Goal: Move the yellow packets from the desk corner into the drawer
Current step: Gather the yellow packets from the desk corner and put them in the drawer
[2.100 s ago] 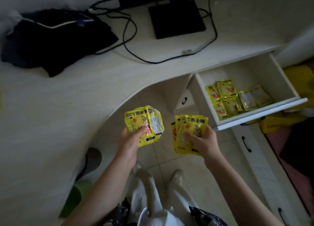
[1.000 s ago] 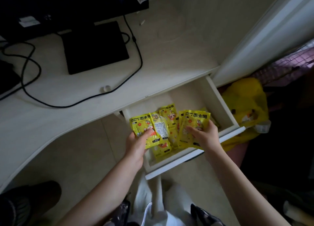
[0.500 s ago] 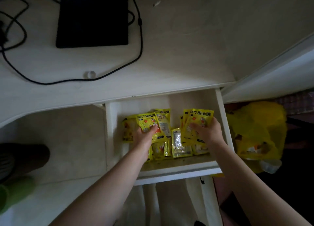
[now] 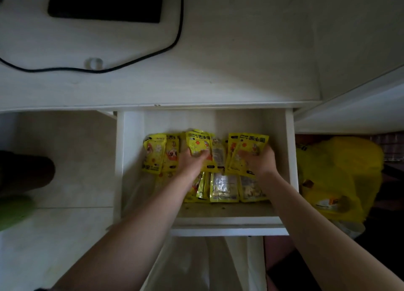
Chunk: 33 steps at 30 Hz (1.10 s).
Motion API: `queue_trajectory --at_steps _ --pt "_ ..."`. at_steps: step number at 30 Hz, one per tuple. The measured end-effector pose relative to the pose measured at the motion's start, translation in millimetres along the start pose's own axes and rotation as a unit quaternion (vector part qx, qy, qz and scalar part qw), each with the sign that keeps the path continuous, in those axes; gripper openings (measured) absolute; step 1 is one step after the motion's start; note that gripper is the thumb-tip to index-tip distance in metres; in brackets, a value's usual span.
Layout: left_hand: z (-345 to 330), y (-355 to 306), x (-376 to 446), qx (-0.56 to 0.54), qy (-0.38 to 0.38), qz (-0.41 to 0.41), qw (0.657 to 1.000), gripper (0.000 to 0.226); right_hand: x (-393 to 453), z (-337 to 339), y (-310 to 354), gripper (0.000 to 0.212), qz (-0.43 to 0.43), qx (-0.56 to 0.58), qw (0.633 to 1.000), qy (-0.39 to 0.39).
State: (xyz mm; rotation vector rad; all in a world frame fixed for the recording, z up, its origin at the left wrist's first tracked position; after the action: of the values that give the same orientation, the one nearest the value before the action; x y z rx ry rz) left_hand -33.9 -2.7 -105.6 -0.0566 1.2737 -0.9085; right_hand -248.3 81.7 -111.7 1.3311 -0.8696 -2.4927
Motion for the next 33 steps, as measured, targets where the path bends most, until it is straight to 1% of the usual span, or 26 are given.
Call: queue_trajectory --at_steps 3,5,7,10,15,18,22,26,28,33 --pt "-2.8 -2.7 -0.4 0.054 0.014 -0.044 0.997 0.058 -2.2 2.1 -3.9 0.032 -0.011 -0.020 1.000 0.017" --pt "0.0 -7.9 -0.3 0.084 -0.001 -0.082 0.993 0.040 -3.3 3.8 -7.2 0.030 -0.017 -0.050 0.998 0.027" --pt "4.2 -12.1 -2.1 0.120 -0.021 -0.111 0.986 0.029 -5.1 6.8 -9.9 0.028 -0.019 -0.075 0.997 0.030" --pt "9.6 -13.7 -7.7 0.155 -0.027 -0.134 0.978 0.020 -11.9 12.3 -10.0 0.026 -0.018 -0.125 0.991 0.030" --pt "29.5 -4.9 -20.2 0.179 -0.036 -0.133 0.974 0.023 -35.7 18.0 -3.3 0.041 -0.018 -0.201 0.979 0.038" --pt "49.5 -0.4 -32.6 0.171 -0.050 -0.128 0.976 0.025 -54.6 19.1 6.6 0.040 0.004 -0.240 0.969 0.054" --pt "79.9 3.6 -54.3 0.165 -0.073 -0.131 0.975 0.025 -79.6 15.0 29.1 0.035 0.059 -0.281 0.955 0.074" --pt "117.1 10.5 -79.8 0.165 -0.111 -0.135 0.971 0.023 -112.9 -7.8 61.3 0.043 0.143 -0.329 0.927 0.107" --pt "136.0 15.2 -95.3 0.178 -0.129 -0.137 0.966 0.022 -133.3 -26.5 76.5 0.045 0.183 -0.361 0.906 0.125" --pt "178.6 35.3 -133.4 0.209 -0.159 -0.142 0.954 0.025 -192.8 -90.8 104.9 0.045 0.293 -0.453 0.823 0.179"
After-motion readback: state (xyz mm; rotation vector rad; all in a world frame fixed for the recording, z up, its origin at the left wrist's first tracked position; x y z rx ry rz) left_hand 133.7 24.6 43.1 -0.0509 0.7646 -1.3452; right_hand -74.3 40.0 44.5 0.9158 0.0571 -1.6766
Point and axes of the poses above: each hand's wrist, its own x-axis towards the middle knuckle, its own z-axis out of the back of the hand, y = z × x, the point moved 9 cm from there along x, towards the middle knuckle, and after that the axes turned 1 degree about x, right-handed, at the moved point
